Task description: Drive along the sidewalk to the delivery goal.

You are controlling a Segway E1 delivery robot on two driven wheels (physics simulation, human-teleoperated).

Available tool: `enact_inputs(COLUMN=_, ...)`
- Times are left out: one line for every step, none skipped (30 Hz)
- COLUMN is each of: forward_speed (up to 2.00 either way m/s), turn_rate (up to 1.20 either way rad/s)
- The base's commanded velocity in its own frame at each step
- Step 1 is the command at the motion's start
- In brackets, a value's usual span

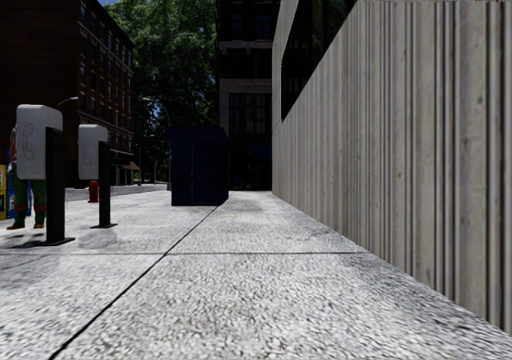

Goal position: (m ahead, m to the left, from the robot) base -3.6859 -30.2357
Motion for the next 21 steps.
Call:
enact_inputs(forward_speed=1.13, turn_rate=0.0)
enact_inputs(forward_speed=1.13, turn_rate=0.0)
enact_inputs(forward_speed=1.13, turn_rate=0.0)
enact_inputs(forward_speed=1.13, turn_rate=0.0)
enact_inputs(forward_speed=1.13, turn_rate=0.0)
enact_inputs(forward_speed=1.13, turn_rate=0.0)
enact_inputs(forward_speed=1.13, turn_rate=0.0)
enact_inputs(forward_speed=1.13, turn_rate=0.0)
enact_inputs(forward_speed=1.13, turn_rate=0.0)
enact_inputs(forward_speed=1.13, turn_rate=0.0)
enact_inputs(forward_speed=1.13, turn_rate=0.0)
enact_inputs(forward_speed=1.13, turn_rate=0.0)
enact_inputs(forward_speed=1.13, turn_rate=0.0)
enact_inputs(forward_speed=1.13, turn_rate=0.0)
enact_inputs(forward_speed=1.13, turn_rate=0.0)
enact_inputs(forward_speed=1.13, turn_rate=0.0)
enact_inputs(forward_speed=1.13, turn_rate=0.0)
enact_inputs(forward_speed=1.13, turn_rate=0.0)
enact_inputs(forward_speed=1.13, turn_rate=0.0)
enact_inputs(forward_speed=1.13, turn_rate=0.0)
enact_inputs(forward_speed=1.13, turn_rate=0.0)
